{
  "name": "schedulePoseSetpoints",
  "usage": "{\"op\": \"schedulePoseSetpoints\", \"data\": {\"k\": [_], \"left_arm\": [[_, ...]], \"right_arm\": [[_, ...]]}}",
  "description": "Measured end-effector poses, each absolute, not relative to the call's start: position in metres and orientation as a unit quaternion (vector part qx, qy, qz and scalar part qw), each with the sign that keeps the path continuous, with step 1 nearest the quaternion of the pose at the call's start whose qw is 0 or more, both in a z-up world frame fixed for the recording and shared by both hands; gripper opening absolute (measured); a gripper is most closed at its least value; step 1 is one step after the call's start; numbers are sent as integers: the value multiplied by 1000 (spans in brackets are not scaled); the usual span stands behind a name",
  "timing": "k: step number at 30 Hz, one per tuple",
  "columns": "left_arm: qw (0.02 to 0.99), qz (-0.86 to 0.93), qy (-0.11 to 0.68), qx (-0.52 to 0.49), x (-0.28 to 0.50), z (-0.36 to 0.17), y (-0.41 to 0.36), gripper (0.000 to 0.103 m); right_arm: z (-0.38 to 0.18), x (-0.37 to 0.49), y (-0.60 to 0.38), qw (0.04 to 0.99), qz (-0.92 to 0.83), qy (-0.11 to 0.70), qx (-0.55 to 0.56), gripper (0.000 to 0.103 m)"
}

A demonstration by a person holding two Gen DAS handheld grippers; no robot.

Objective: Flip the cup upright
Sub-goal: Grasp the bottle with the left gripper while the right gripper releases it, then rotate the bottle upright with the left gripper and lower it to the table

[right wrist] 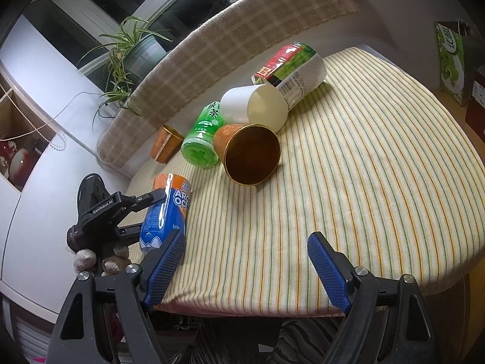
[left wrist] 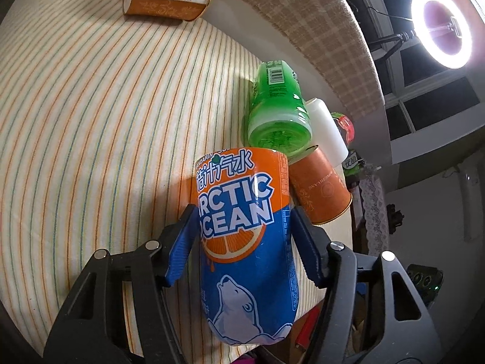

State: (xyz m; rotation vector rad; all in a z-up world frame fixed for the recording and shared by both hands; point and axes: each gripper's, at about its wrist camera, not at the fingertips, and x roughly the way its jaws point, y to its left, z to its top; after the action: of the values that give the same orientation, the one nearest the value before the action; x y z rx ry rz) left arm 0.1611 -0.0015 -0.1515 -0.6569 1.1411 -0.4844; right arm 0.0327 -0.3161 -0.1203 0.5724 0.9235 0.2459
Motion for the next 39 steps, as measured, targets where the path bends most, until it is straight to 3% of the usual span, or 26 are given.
{"op": "schedulePoseSetpoints", "data": {"k": [22,39], "left_arm": [[879,-211,410,-122,123,-84,-42,62],[901,-202,382,-37,110,-83,-70,61]], "right_arm": [[-121,35,-315,847,117,440,274,86],[-124,35,-319,846,116,441,277,86]]}}
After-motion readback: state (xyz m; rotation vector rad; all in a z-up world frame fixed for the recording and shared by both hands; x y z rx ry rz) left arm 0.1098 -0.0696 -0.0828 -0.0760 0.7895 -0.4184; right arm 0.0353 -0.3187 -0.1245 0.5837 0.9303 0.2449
